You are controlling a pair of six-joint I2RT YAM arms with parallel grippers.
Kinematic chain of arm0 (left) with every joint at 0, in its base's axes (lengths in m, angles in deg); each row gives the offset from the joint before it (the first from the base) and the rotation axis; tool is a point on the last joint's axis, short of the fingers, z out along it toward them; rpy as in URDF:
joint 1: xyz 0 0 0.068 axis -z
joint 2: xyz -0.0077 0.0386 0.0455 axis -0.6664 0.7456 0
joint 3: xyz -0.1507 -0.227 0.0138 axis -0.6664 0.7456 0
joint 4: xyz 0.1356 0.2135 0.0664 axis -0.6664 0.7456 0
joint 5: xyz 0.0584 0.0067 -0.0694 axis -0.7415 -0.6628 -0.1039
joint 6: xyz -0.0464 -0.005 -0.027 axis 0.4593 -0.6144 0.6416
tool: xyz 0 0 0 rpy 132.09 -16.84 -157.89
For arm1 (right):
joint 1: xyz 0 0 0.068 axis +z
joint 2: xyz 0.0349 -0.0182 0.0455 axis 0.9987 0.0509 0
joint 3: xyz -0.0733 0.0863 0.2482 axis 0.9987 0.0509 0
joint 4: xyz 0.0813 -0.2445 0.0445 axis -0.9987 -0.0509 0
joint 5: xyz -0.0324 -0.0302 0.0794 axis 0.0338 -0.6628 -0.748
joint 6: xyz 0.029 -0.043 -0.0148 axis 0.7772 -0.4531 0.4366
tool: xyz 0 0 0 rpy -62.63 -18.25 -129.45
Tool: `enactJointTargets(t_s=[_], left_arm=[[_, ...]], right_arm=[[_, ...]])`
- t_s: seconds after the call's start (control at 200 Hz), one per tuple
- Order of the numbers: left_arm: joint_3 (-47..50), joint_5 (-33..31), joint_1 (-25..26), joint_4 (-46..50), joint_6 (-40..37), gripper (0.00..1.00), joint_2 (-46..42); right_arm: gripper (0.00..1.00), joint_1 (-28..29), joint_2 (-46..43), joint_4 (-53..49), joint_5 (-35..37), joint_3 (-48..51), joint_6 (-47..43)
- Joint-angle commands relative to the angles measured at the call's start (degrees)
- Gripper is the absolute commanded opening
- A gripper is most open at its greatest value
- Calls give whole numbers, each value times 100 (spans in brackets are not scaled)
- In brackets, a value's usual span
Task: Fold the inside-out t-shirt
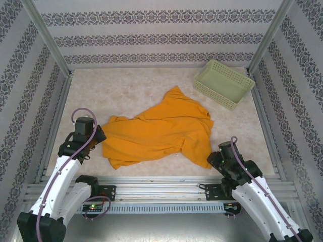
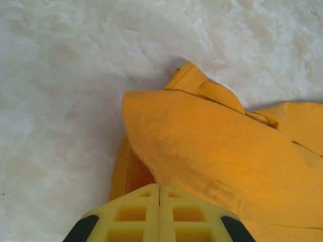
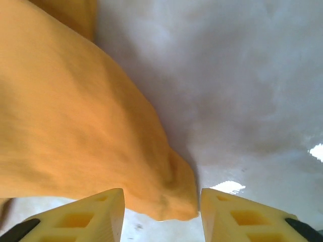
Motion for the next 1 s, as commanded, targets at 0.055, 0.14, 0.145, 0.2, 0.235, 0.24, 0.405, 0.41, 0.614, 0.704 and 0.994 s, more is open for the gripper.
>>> enactJointTargets(t_s=[0.055, 0.14, 0.145, 0.2, 0.235, 0.24, 0.405, 0.41, 0.614, 0.704, 0.994], left_arm=[[-78, 136, -63, -275, 67, 0, 86], [-119, 69, -61, -266, 38, 0, 41], [-119, 70, -62, -266, 36, 0, 36], [-123, 49, -63, -258, 33, 0, 20], [-137, 43, -64, -251, 22, 0, 21], [-137, 48, -63, -250, 19, 0, 17], [-162, 19, -64, -248, -37, 0, 72], [-163, 19, -63, -248, -41, 0, 73], [-172, -3, -62, -292, -62, 0, 101], [-168, -39, -62, -309, -72, 0, 132], [-365, -293, -61, -359, -91, 0, 369]], right_arm=[[51, 646, 1138, 278, 734, -794, -388], [53, 1133, 1689, 712, 938, -774, -231], [53, 1150, 1717, 735, 939, -772, -224], [52, 1308, 2057, 947, 974, -758, -117], [52, 1389, 2229, 952, 1094, -786, -12], [53, 1396, 2254, 942, 1122, -792, 4], [52, 1611, 2819, 1001, 1419, -721, 188], [52, 1613, 2831, 1015, 1417, -707, 192], [44, 1704, 3358, 1907, 849, -314, 426], [42, 1781, 3592, 1926, 910, -288, 563], [4, 1843, 3565, 1621, 1117, -347, 620]])
